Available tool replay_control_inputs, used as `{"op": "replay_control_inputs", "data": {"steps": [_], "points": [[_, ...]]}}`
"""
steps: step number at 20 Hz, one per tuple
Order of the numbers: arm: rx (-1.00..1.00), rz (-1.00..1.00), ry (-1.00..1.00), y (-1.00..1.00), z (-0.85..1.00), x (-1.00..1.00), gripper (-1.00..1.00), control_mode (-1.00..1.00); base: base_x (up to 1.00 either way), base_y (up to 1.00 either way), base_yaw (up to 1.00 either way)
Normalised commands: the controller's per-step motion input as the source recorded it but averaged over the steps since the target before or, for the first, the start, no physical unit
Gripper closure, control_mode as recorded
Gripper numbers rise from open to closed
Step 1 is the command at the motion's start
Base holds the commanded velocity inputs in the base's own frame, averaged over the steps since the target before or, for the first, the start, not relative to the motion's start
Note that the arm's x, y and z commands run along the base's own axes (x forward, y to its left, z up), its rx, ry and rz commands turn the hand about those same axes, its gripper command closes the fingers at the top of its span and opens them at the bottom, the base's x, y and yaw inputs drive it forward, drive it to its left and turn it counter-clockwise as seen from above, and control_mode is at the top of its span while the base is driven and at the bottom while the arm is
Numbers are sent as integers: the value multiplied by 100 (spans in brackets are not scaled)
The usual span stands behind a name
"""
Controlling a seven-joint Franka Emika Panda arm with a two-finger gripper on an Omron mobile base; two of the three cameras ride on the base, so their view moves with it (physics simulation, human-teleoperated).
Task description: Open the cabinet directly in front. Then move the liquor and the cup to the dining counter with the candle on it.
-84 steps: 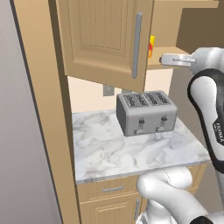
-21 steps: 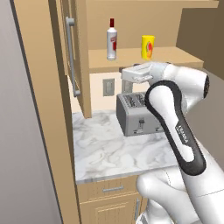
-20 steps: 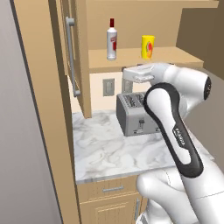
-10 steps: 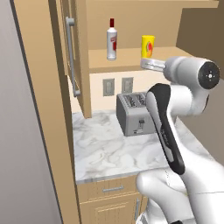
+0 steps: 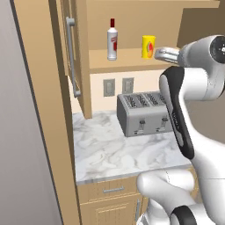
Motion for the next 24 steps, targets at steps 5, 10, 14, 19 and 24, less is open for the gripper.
{"op": "replay_control_inputs", "data": {"steps": [5, 10, 14, 19, 24], "points": [[0, 0, 8, -2, 0, 37, -100, -100, 0, 0, 0], [0, 0, 9, -21, 0, 54, -100, -100, 0, 0, 0], [5, 1, 1, -54, 1, 29, -100, -100, 0, 0, 0], [3, 1, -5, -52, 0, 2, -100, -100, 0, 0, 0], [4, 0, -3, -26, 17, 9, -100, -100, 0, 0, 0]]}}
